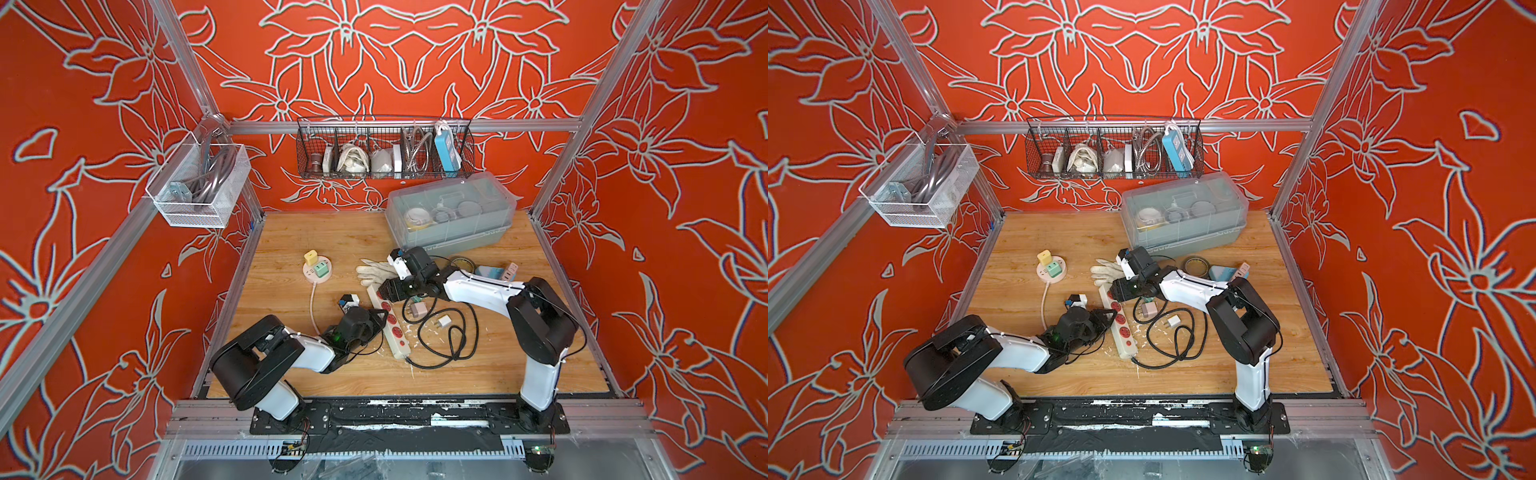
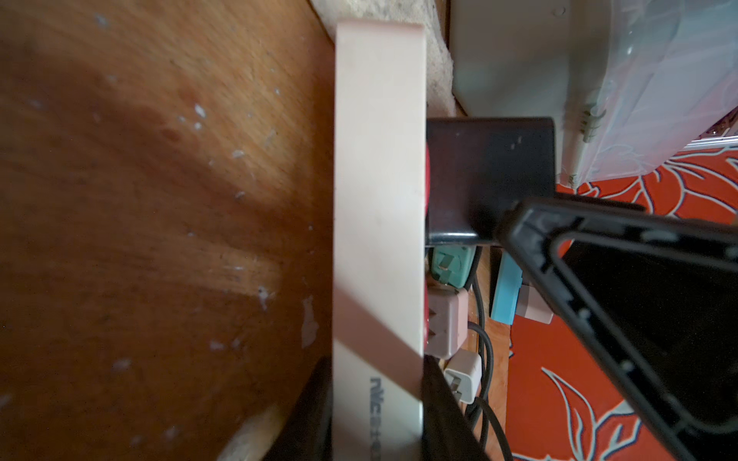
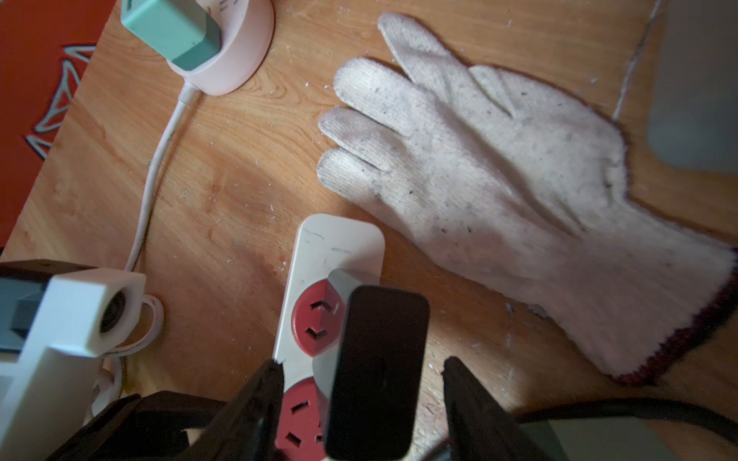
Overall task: Pull the plug off the socket
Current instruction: Remove the plug from the socket.
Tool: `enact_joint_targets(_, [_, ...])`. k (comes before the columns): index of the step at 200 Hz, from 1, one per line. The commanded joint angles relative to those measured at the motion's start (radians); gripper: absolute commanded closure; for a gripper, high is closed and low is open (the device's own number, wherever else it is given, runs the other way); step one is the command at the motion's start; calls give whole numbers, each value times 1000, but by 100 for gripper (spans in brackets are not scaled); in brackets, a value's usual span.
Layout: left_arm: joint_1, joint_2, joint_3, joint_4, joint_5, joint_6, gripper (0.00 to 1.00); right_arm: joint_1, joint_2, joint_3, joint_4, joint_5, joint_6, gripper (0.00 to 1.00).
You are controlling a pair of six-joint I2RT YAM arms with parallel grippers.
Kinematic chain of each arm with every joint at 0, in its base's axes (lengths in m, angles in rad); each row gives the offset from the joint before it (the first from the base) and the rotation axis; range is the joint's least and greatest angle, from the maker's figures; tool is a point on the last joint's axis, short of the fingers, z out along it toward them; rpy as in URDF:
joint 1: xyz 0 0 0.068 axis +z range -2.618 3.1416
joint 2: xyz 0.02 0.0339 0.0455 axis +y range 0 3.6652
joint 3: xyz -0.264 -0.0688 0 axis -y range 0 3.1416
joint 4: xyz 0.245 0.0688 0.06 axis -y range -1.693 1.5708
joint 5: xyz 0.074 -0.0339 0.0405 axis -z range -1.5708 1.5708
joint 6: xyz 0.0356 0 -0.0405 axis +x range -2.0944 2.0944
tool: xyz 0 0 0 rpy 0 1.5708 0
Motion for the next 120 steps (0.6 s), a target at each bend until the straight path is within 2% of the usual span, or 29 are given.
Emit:
enact_joint_targets(1, [-14,99,-77,-415,-12,62,100,6,30,35,47,-6,8,44])
enact_joint_targets(19, [-14,103,-77,-431,-24,50,100,8,28,44,45,-4,-8,68])
enact_joint_targets(36, [-14,116,-69,-484,-47,15,100,8,-8,34,46,35,-26,100])
enact_joint_targets(64, [-15,152,-71,-479,-48,-23,100,-11,-95,-35,125,55,4,100])
enact_joint_targets(120, [-14,213,-68,-457,-57,-34,100,-83,-134,-157,416,-145,198,100])
